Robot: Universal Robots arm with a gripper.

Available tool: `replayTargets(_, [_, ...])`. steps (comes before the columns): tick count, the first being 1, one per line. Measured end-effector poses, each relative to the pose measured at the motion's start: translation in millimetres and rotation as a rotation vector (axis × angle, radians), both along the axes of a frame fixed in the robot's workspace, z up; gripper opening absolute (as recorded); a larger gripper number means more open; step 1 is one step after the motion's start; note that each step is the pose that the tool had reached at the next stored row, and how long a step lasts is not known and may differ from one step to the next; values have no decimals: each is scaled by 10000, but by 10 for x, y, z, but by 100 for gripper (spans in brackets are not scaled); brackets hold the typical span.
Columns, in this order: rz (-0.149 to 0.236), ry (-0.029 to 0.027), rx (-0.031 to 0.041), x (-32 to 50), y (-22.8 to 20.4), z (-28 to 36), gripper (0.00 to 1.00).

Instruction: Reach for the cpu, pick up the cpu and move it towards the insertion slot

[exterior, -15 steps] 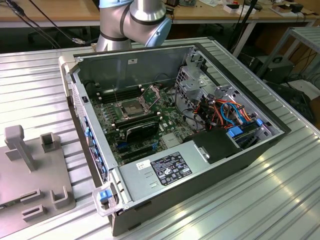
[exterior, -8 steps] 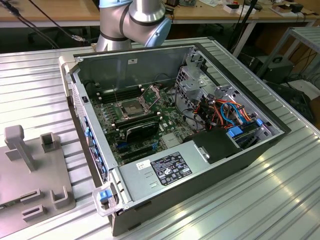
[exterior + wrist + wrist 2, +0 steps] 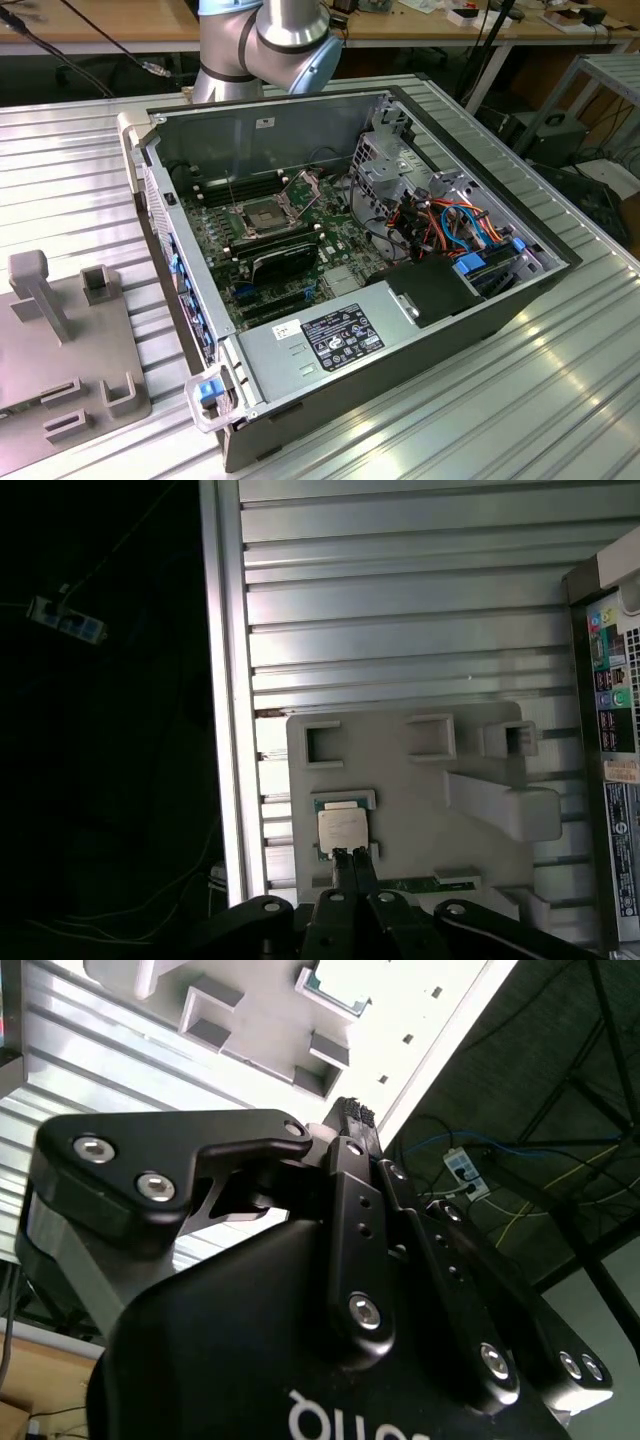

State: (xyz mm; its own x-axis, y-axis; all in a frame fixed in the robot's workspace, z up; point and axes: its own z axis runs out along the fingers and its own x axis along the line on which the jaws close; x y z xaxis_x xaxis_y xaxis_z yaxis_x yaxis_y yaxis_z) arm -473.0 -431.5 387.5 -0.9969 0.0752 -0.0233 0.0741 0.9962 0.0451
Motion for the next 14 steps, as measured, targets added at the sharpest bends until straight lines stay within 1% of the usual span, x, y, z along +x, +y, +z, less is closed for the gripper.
replayTargets(14, [-1, 0, -1, -16, 0, -3, 12])
